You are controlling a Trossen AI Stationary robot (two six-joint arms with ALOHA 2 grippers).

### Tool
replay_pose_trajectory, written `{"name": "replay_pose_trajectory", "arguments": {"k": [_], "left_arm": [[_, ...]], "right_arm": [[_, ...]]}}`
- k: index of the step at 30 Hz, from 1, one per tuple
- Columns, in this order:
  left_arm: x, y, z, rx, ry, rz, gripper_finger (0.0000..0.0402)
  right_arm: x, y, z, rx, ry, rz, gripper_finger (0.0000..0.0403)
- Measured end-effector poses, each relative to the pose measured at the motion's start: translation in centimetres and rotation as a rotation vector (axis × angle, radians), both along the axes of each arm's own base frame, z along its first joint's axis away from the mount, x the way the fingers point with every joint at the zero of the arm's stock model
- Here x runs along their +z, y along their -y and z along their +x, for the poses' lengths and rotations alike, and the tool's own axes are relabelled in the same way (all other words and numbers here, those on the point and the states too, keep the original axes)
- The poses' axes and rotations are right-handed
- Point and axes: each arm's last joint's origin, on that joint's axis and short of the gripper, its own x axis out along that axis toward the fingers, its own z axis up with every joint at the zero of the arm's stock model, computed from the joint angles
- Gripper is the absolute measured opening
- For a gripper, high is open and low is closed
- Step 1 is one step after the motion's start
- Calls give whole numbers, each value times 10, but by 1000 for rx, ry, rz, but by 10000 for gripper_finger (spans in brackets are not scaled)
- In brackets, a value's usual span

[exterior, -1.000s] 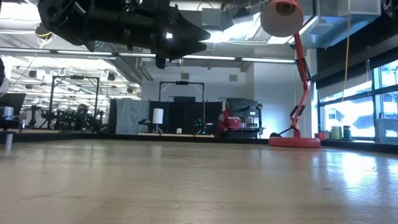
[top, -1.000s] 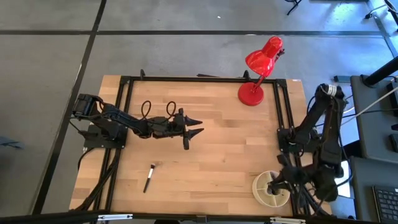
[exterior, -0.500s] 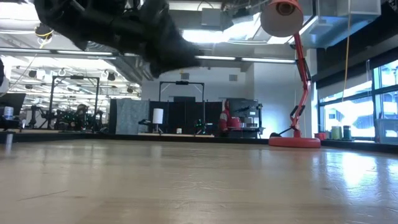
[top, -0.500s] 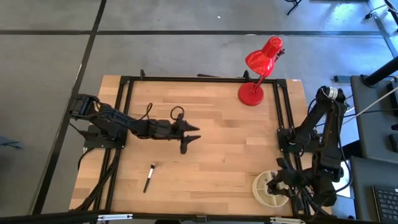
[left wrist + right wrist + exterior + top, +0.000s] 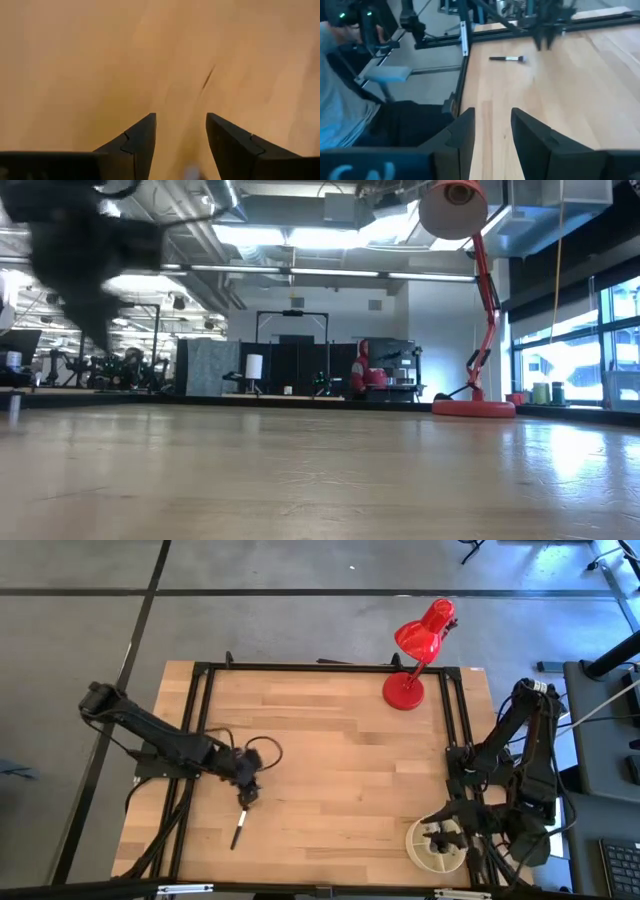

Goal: Put items in baskets/containers
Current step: Put the black powder brush into the yellow pen organizer

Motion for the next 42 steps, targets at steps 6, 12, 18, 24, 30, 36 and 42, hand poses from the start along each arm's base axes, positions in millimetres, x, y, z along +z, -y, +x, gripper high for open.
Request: {"name": "replay_pose_trajectory", "arguments": {"k": [6,12,18,24,30,36,42], "left_arm": [[-16,23,-20,302,-286,-225,169],[-29,36,-16,362,-319,-241,169],[-49,47,-12,367,-410,-224,169],[-53,52,-7,343,-428,-209,146],[-34,51,0,289,-409,-197,104],[-5,47,8,250,-262,-159,111],[-6,58,2,214,-269,-163,143]], "right_arm": [[-3,4,12,-68,-25,52,125],[-8,4,22,-51,-87,65,125],[-10,7,26,-42,-111,50,125],[-11,7,26,-21,-126,39,125],[-12,8,26,-22,-135,23,125],[-13,9,25,-28,-140,20,125],[-13,9,25,-35,-143,36,125]]}}
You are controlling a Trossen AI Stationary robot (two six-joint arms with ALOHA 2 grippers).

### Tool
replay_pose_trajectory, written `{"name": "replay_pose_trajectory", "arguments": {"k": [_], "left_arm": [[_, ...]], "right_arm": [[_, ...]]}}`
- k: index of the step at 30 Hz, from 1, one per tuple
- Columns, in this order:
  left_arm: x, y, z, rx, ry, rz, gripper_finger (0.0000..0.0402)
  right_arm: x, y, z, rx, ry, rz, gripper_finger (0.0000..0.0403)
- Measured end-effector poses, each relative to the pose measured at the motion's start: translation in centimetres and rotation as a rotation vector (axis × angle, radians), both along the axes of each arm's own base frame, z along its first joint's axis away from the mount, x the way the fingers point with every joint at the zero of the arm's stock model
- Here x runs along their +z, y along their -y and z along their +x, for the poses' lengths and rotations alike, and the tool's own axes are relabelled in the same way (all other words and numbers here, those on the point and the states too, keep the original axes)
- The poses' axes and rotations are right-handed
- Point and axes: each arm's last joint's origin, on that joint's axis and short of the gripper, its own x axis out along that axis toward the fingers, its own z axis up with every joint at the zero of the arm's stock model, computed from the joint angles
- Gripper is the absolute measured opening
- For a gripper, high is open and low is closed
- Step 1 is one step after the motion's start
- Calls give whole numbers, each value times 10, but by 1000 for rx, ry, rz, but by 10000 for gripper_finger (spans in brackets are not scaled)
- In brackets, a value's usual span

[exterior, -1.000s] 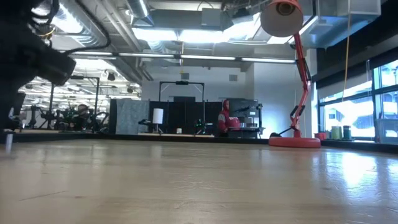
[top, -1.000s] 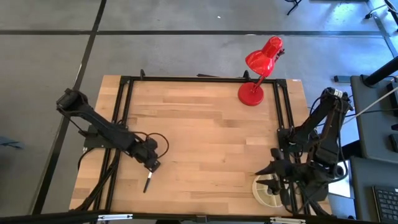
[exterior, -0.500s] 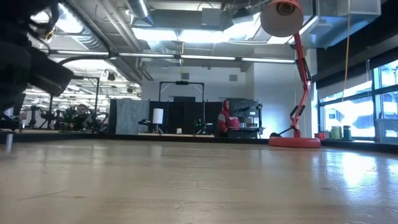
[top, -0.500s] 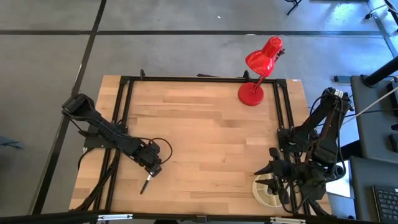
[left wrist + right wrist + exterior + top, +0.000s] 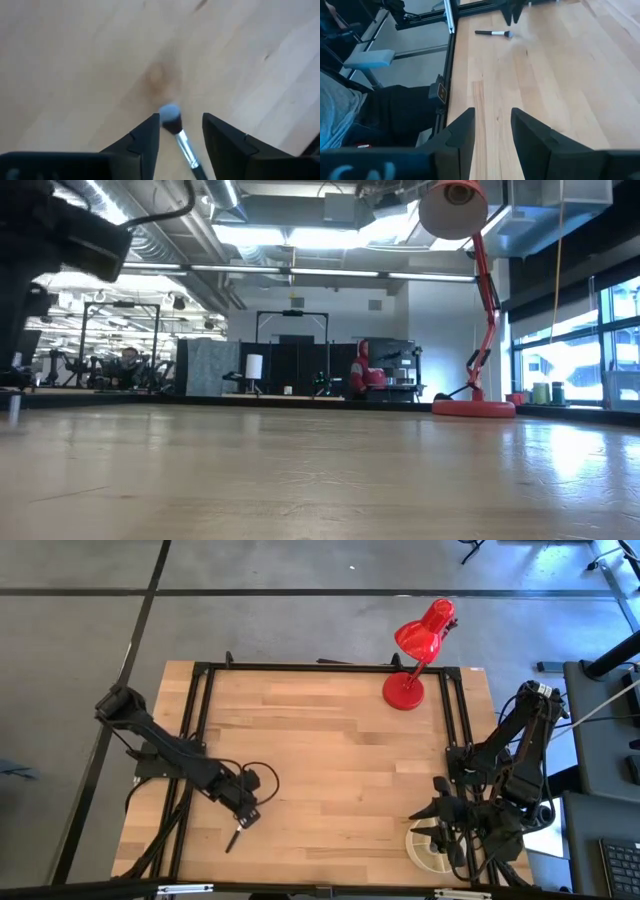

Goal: Put items in baskets/containers
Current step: Put the black powder brush into the yellow pen organizer

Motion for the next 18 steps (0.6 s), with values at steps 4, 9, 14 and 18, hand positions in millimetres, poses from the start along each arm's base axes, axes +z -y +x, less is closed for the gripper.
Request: {"name": "replay_pose_trajectory", "arguments": {"k": [4,9,14,18], "left_arm": [[-12,8,1,-9,-40,11,159],[-31,16,8,-32,-114,-24,166],[-46,17,11,-52,-212,-34,150],[-48,13,13,-65,-230,-27,96]], "right_arm": [[0,0,0,-6,-1,10,125],[-1,-1,1,-26,-8,43,125],[-4,-4,2,-29,-11,42,125],[-6,-7,4,-29,-17,31,125]]}}
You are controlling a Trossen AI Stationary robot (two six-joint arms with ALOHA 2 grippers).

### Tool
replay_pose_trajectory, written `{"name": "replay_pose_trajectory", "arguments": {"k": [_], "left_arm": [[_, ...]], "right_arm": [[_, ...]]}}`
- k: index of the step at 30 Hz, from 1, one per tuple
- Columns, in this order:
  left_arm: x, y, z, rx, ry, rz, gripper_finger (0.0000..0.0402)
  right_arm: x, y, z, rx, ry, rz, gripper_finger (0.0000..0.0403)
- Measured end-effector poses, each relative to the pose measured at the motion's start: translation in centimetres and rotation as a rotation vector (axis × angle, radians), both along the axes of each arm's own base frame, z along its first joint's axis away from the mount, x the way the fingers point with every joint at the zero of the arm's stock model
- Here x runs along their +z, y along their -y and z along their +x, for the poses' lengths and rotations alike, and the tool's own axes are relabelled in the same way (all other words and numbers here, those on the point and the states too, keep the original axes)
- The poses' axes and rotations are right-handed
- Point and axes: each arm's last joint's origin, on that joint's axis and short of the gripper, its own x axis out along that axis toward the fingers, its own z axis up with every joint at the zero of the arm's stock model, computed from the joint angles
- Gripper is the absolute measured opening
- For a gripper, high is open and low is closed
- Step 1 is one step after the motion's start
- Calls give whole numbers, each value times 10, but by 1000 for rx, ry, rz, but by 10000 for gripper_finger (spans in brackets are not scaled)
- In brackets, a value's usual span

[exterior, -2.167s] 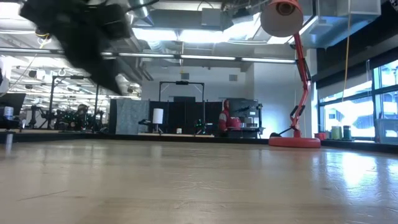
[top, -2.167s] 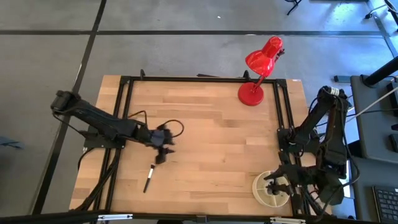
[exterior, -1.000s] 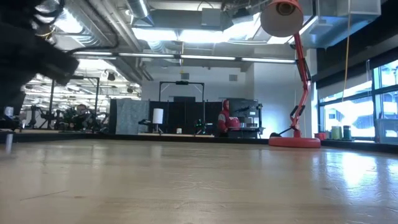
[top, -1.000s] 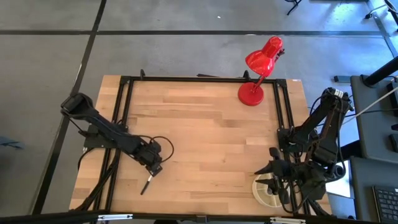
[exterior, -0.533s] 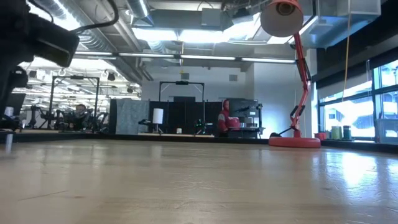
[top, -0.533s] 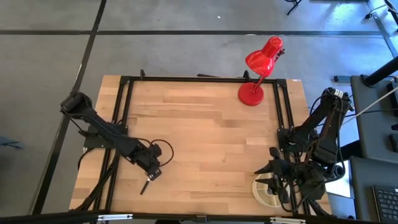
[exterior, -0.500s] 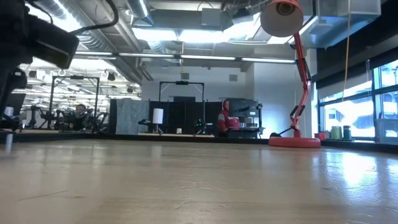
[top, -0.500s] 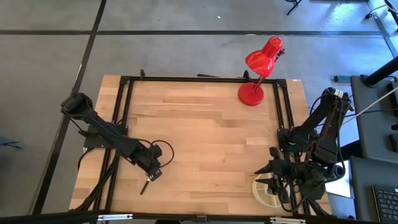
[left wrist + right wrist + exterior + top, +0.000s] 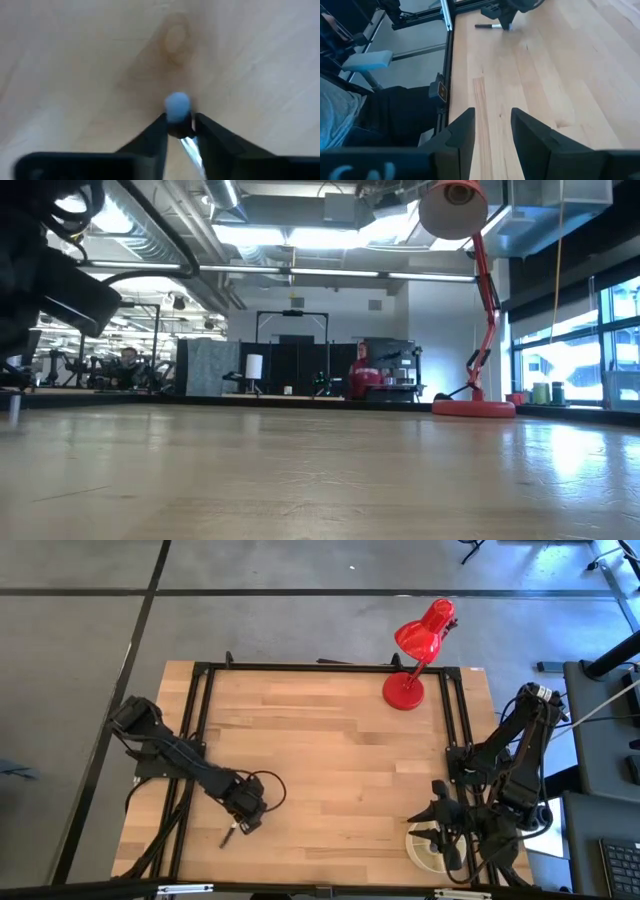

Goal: Put items in baskets/containers
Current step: Put the black powder brush into the yellow pen organizer

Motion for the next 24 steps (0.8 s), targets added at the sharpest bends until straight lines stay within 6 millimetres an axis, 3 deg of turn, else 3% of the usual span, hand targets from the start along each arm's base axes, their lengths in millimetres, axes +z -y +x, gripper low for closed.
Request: {"name": "replay_pose_trajectory", "arguments": {"k": [5,10,13,19,24], "left_arm": [[7,-10,5,4,84,39,15],[28,-24,12,40,283,154,20],[48,-32,19,67,495,261,19],[96,-31,37,13,977,486,15],[115,-17,59,-257,1281,454,14]], "right_arm": [[-1,-1,0,1,-1,-8,125],[-1,0,2,-42,57,-95,125],[-7,-1,12,-137,106,-182,125],[-40,1,63,-357,71,-213,125],[-73,1,123,-276,-34,-183,155]]}}
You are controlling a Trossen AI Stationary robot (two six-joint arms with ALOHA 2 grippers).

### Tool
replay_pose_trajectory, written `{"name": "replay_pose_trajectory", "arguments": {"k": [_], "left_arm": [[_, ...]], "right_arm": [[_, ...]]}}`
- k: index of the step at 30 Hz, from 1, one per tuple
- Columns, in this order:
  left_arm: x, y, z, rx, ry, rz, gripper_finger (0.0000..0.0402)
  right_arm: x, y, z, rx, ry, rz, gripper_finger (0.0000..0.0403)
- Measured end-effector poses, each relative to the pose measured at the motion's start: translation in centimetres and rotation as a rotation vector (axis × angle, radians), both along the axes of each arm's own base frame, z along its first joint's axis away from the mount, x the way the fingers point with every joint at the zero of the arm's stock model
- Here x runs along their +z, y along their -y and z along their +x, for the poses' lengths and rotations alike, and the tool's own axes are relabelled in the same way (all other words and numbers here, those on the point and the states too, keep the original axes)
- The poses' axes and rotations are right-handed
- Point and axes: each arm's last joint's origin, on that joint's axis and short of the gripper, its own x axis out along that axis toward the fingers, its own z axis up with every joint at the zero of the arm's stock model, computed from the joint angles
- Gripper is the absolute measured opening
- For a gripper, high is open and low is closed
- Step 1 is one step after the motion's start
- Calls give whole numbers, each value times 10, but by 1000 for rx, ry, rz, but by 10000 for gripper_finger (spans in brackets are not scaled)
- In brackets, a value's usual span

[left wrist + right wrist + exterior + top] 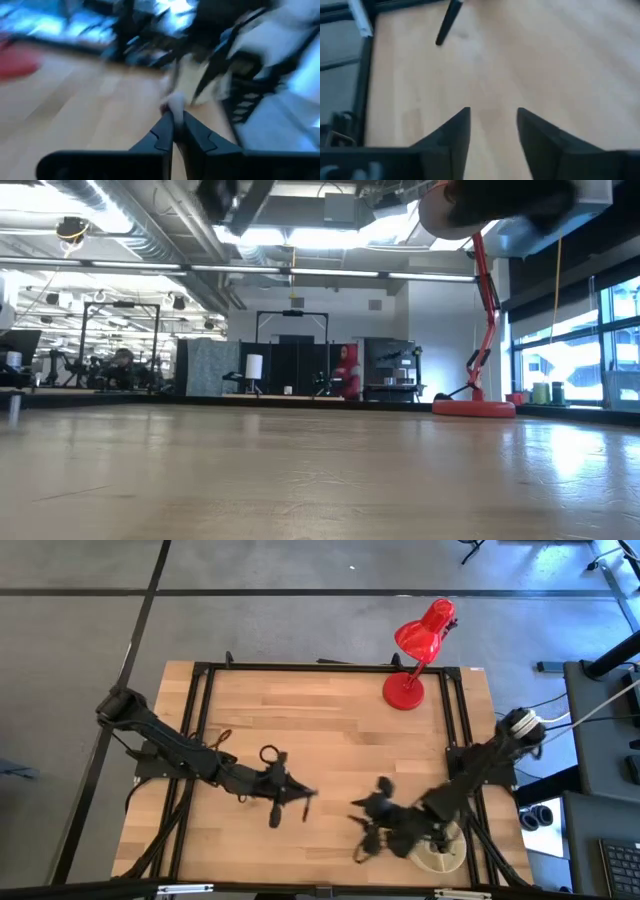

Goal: Put items in baskets/containers
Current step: Put the black powder brush into the yellow pen organizer

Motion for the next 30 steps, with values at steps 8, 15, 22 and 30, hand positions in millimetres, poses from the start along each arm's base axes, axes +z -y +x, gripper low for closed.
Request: {"name": "replay_pose_trajectory", "arguments": {"k": [8,15,22,30], "left_arm": [[-18,19,30,-194,240,193,14],[-31,25,39,-223,314,233,13],[-31,24,39,-203,314,275,13],[-32,23,39,-144,289,292,13]], "right_arm": [[-2,15,59,32,201,10,274],[4,22,67,72,238,-11,273],[9,21,60,135,205,8,193],[31,13,23,91,174,-8,164]]}}
